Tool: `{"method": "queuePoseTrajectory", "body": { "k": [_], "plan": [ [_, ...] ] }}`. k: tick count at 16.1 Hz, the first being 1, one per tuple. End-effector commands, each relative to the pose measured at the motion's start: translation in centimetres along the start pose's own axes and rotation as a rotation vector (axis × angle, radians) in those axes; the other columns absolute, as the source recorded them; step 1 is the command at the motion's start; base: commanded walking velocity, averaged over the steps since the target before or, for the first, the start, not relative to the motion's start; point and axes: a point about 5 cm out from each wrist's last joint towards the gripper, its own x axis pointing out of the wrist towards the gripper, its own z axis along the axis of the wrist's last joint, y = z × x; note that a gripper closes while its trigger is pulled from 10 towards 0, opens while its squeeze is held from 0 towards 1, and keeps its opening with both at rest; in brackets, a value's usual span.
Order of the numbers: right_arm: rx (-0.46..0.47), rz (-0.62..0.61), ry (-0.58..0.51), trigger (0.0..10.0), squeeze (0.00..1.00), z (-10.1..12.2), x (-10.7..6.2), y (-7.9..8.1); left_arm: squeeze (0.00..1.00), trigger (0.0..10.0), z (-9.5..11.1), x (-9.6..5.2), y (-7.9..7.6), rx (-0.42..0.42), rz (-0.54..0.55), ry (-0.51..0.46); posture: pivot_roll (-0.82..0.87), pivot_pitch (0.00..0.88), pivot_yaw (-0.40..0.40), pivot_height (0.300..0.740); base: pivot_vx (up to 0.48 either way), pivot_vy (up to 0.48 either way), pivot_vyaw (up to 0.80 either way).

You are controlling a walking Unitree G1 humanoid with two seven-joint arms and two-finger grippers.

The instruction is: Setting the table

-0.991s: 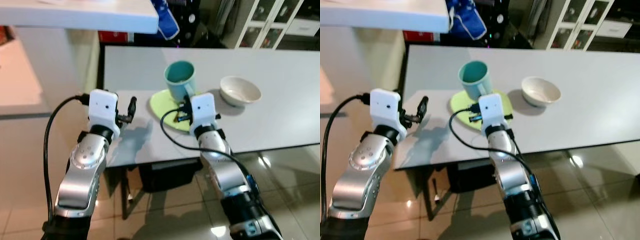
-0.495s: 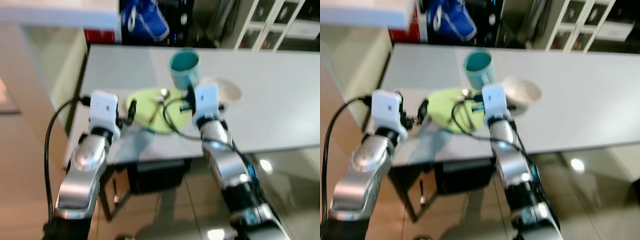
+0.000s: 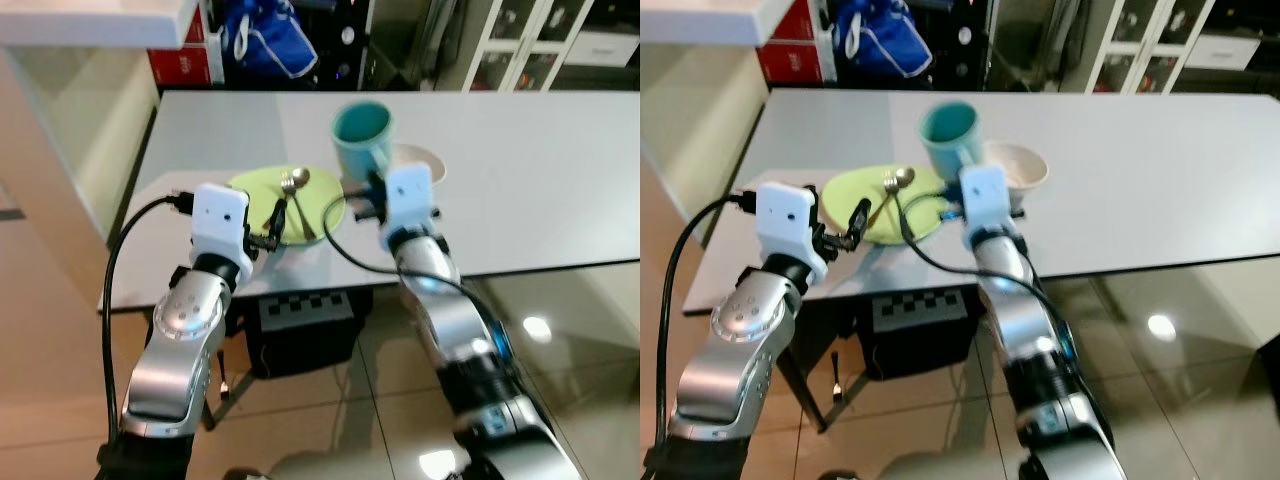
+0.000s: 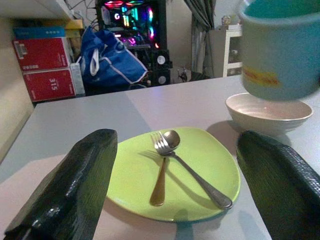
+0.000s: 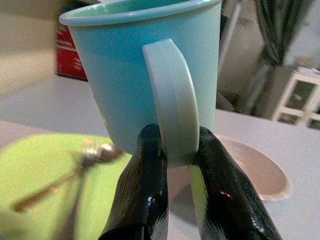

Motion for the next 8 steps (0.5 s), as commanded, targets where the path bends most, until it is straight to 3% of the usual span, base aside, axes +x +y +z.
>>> {"method": "queuePoseTrajectory", "body": {
  "k": [1, 6, 8],
  "plan": [
    [0.034, 0.032, 0.000, 10.0, 0.00, 0.3, 0.6, 0.4, 0.00, 10.0, 0.5, 0.1, 0.0, 0.007, -0.005, -0.018, 0.23, 0.000, -0.047, 0.740, 0.000, 0.000, 0.00],
    [0.112, 0.163, 0.025, 10.0, 0.00, 0.2, 1.2, 2.7, 0.00, 10.0, 0.6, -0.1, 0.3, 0.005, 0.009, -0.022, 0.25, 0.000, -0.053, 0.740, 0.000, 0.000, 0.00],
    [0.140, 0.251, 0.025, 10.0, 0.00, 0.2, 1.1, 4.1, 0.00, 10.0, 0.6, 0.0, 0.3, 0.008, 0.013, -0.022, 0.25, 0.000, -0.055, 0.740, 0.367, 0.000, 0.00]
  ]
}}
